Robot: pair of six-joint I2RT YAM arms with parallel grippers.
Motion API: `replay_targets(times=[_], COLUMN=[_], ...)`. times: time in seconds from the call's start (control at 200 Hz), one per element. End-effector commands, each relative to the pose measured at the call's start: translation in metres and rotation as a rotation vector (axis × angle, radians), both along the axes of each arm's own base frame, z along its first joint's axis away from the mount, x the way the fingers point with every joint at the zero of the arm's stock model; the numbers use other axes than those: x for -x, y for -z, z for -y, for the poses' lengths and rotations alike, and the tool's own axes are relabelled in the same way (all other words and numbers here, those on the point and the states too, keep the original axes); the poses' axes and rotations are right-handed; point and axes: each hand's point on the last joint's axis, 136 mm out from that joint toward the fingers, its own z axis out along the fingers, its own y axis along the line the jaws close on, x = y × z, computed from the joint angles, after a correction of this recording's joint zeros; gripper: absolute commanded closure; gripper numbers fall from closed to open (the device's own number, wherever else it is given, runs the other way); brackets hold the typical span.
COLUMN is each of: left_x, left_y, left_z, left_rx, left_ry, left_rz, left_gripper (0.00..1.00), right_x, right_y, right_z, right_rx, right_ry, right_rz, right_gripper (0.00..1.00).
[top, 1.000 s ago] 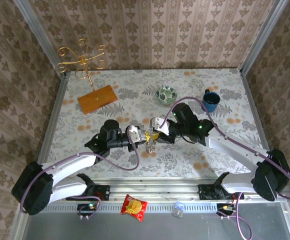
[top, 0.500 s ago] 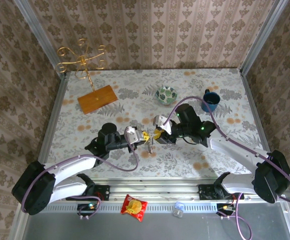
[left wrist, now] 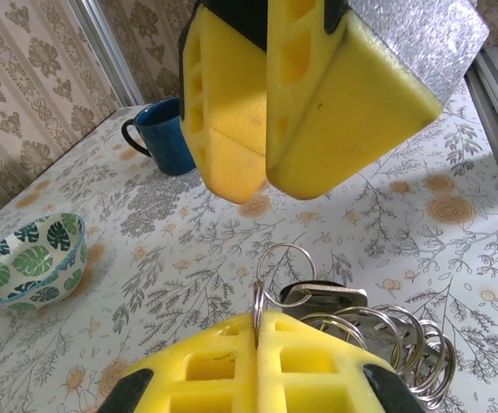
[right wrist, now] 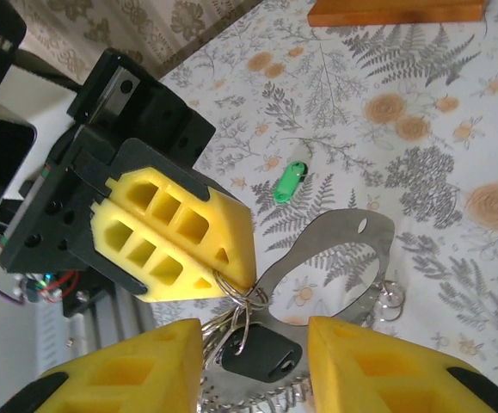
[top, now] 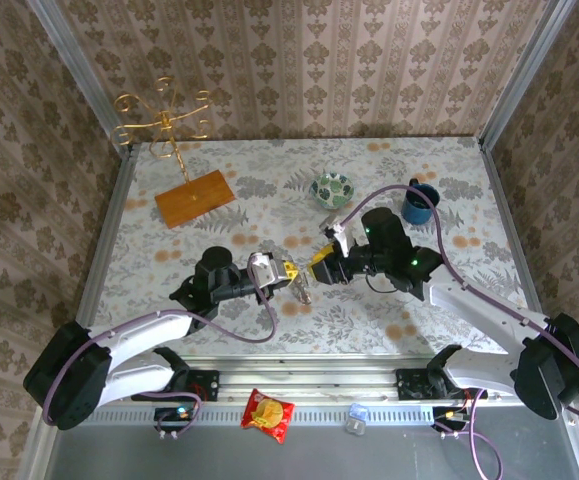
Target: Put the keys on the keyring
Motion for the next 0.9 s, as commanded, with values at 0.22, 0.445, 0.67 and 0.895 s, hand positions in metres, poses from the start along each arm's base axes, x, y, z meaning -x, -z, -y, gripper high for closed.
replay_targets(times=[0.22, 0.445, 0.67, 0.895], left_x=[-0.001, -0.002, -0.001, 0.001], left_y=[-0.009, -0.009, -0.011, -0.012], left_z=[0.001, 0.001, 0.002, 0.004], left_rx=[0.04, 0.037, 0.041, 0.042], left_ry=[-0.003, -0.004, 0.0, 0.013], left_rz=[0.017, 0.019, 0.023, 0.031], left_gripper=[1.0, 1.0, 1.0, 1.0], right_x=[0.015, 0.015, 0.01, 0.002], right_y=[0.005, 0.007, 0.01, 0.034], right_z=[-0.016, -0.02, -0.016, -0.016], right_rx=[-0.056, -0.06, -0.053, -0.031], right_ry=[-0.026, -0.044, -0.022, -0.027], right_rz=[-0.206, -0.222, -0.218, -0.315], right_gripper=[0.68, 0.86, 1.0, 1.0])
